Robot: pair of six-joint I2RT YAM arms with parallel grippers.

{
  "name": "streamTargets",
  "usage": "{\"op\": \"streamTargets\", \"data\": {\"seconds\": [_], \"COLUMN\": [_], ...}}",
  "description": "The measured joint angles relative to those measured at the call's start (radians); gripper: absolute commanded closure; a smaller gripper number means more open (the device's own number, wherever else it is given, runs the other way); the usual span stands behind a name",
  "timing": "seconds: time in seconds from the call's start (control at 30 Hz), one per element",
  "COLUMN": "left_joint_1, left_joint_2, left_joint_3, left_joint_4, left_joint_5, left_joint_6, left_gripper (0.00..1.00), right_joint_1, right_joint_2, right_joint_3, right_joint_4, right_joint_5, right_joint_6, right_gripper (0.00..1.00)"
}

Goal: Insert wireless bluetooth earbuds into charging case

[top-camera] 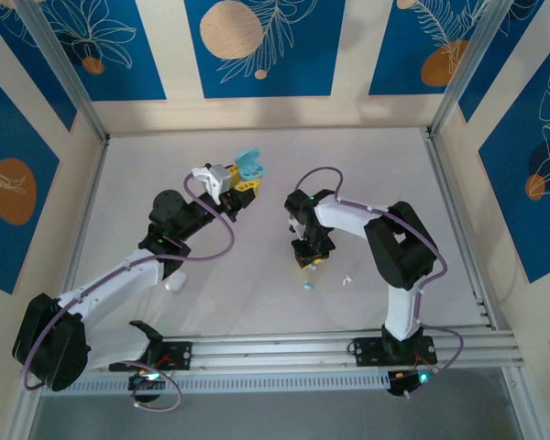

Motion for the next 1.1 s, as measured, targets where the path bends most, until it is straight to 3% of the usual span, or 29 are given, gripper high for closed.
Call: {"op": "streamTargets", "data": {"seconds": [0.4, 0.63, 0.83, 1.1], "left_joint_1": [0.0, 0.0, 0.0, 0.0], "left_joint_2": [0.0, 0.0, 0.0, 0.007], "left_joint_3": [0.0, 0.0, 0.0, 0.0], "left_joint_4": [0.001, 0.001, 0.0, 0.0], "left_joint_5": [0.0, 0.0, 0.0, 0.0], "left_joint_6": [0.0, 0.0, 0.0, 0.002], "left_gripper": [0.71, 0.71, 0.71, 0.71], "right_joint_1": [-0.011, -0.051, -0.161, -0.362], "right_joint_2": [0.001, -0.028, -0.197, -0.417], "right_joint_3": [0.001, -0.022, -0.067, -0.073], "right_joint_4": [-0.003, 0.022, 0.086, 0.193], "right_joint_5": [-0.007, -0.114, -0.386, -0.866], "right_joint_6": [0.015, 0.023, 0.027, 0.056], "right_gripper": [0.78, 0.79, 0.79, 0.79]}}
